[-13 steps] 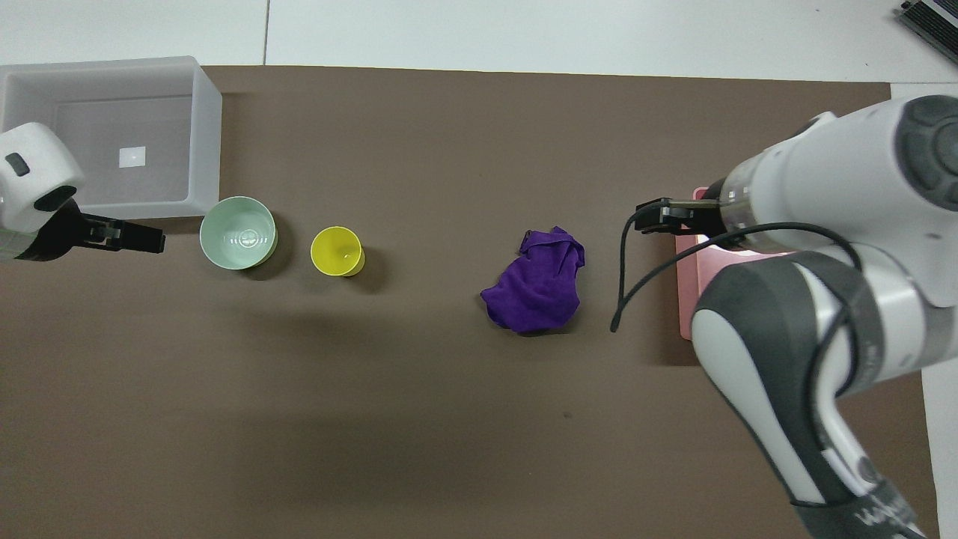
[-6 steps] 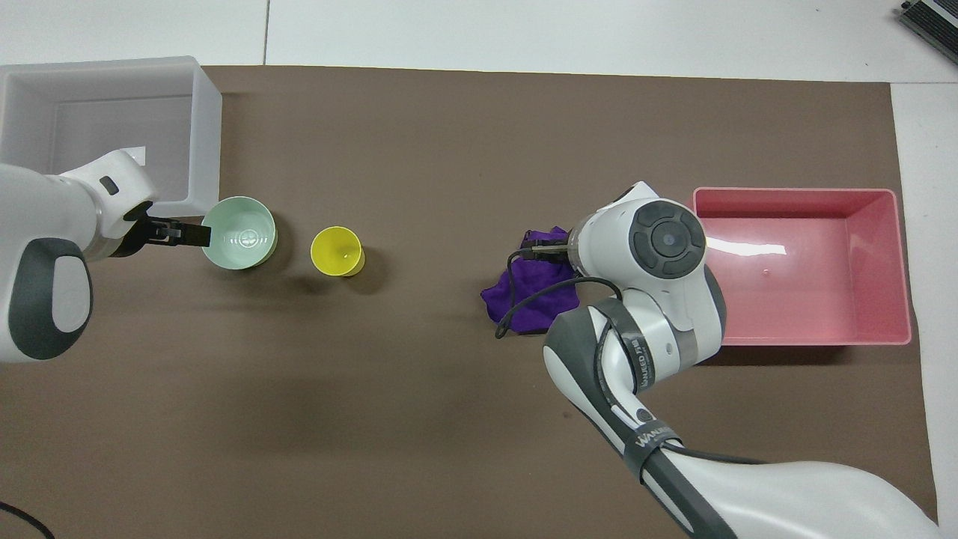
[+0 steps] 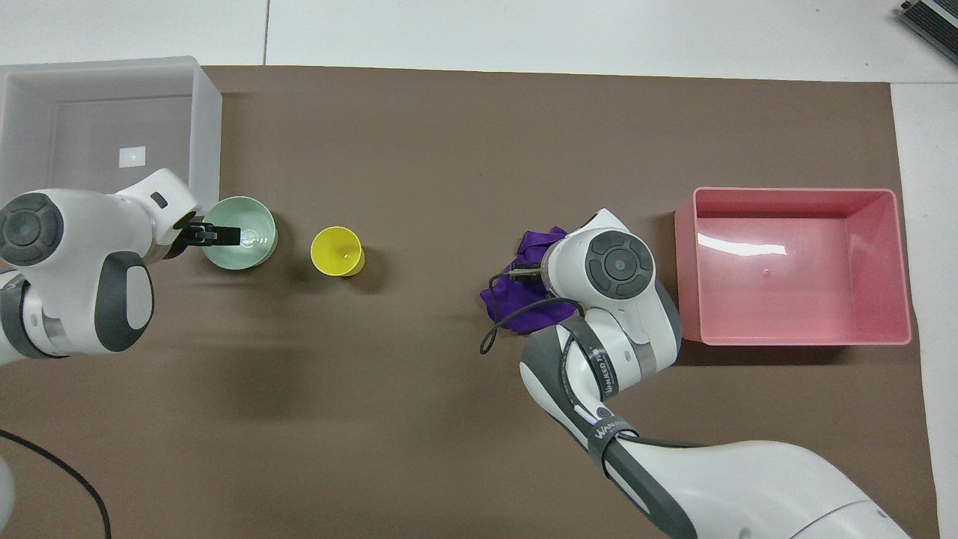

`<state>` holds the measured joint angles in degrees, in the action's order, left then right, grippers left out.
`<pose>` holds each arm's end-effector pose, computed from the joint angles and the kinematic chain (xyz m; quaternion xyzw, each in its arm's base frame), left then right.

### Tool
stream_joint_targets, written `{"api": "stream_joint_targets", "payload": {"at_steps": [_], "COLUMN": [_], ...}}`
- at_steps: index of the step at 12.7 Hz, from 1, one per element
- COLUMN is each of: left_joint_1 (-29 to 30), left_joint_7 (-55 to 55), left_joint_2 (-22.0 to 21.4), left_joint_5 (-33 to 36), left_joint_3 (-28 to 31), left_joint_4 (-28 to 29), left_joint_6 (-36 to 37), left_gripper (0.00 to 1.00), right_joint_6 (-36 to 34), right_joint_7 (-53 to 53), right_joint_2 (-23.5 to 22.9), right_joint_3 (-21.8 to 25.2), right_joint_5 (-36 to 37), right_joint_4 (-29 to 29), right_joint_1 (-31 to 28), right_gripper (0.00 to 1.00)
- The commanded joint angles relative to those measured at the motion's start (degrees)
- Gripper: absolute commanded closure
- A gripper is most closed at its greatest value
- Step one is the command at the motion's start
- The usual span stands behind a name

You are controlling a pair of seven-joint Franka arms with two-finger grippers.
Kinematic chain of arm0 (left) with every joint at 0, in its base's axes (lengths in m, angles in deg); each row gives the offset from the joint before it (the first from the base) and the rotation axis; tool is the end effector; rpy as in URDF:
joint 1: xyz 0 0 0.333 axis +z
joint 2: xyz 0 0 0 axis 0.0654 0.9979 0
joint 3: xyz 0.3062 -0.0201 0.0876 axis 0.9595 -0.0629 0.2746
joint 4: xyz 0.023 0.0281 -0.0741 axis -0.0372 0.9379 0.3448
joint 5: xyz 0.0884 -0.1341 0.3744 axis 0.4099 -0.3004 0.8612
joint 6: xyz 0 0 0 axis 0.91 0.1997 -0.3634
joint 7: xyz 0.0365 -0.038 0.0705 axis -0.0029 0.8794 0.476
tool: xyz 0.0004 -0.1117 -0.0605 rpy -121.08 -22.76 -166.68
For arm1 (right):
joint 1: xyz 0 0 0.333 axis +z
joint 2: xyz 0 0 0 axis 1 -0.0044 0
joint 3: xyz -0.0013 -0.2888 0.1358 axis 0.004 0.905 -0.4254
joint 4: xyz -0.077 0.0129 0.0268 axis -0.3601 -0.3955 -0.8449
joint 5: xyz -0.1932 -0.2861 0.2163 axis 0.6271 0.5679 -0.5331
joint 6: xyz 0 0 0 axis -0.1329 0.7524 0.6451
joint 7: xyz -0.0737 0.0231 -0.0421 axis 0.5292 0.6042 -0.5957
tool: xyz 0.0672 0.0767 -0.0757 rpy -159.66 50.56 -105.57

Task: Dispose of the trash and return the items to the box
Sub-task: 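Reach the right gripper to the purple cloth while the left gripper reaches the bowl, then carry the cloth into the pink box while the left gripper lifts the bowl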

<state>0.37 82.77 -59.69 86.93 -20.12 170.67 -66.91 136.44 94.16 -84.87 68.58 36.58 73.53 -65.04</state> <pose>0.6116 -0.0265 0.2912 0.9916 -0.0600 0.1143 0.0029 0.5702 0.2673 0.2636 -0.9976 0.0024 -0.0597 0.0340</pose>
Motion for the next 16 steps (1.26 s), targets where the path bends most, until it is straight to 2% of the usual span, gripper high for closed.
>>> {"api": "stream_joint_targets", "payload": {"at_steps": [1, 2, 3, 5, 9, 11, 14, 16], "left_joint_1": [0.39, 0.39, 0.31, 0.22, -0.05, 0.3, 0.4, 0.57], "left_joint_7": [1.75, 2.54, 2.63, 2.64, 2.64, 2.46, 2.28, 2.2], "left_joint_2": [0.92, 0.83, 0.66, -0.39, -6.62, -8.31, -5.16, -1.65], "left_joint_5": [-0.64, -2.13, -2.14, -2.14, -2.14, -2.14, -2.14, -2.32], "left_joint_3": [-0.28, -0.28, -0.28, -0.28, -0.19, 0.07, 2.17, 3.84], "left_joint_4": [-0.18, -0.18, -0.09, -0.18, -0.44, -3.32, -12.02, -19.39], "left_joint_6": [-1.52, -1.35, -1.0, 1.01, 9.7, 14.36, 17.55, 18.86], "left_gripper": [0.52, 0.93, 1.0, 1.0, 1.0, 1.0, 1.0, 1.0], "right_joint_6": [-0.58, -3.12, -5.06, -10.06, -23.77, -26.25, -30.73, -31.71], "right_joint_7": [-0.77, -0.6, -0.08, 0.36, 1.34, 0.98, -3.04, -9.53], "right_joint_2": [1.32, 2.02, 3.51, 6.85, 13.7, 17.57, 22.93, 23.65], "right_joint_3": [-0.11, -0.02, 0.07, 0.33, 0.33, 0.33, 0.42, 0.42], "right_joint_5": [-0.27, 0.08, 0.0, -0.01, 0.61, 0.7, 0.7, 0.7], "right_joint_4": [1.11, 0.93, 0.76, -0.55, -7.23, -7.68, -7.68, -7.6], "right_joint_1": [-0.88, -0.98, -0.98, -1.59, -4.4, -6.68, -12.03, -17.65], "right_gripper": [1.0, 1.0, 1.0, 1.0, 1.0, 1.0, 1.0, 1.0]}}
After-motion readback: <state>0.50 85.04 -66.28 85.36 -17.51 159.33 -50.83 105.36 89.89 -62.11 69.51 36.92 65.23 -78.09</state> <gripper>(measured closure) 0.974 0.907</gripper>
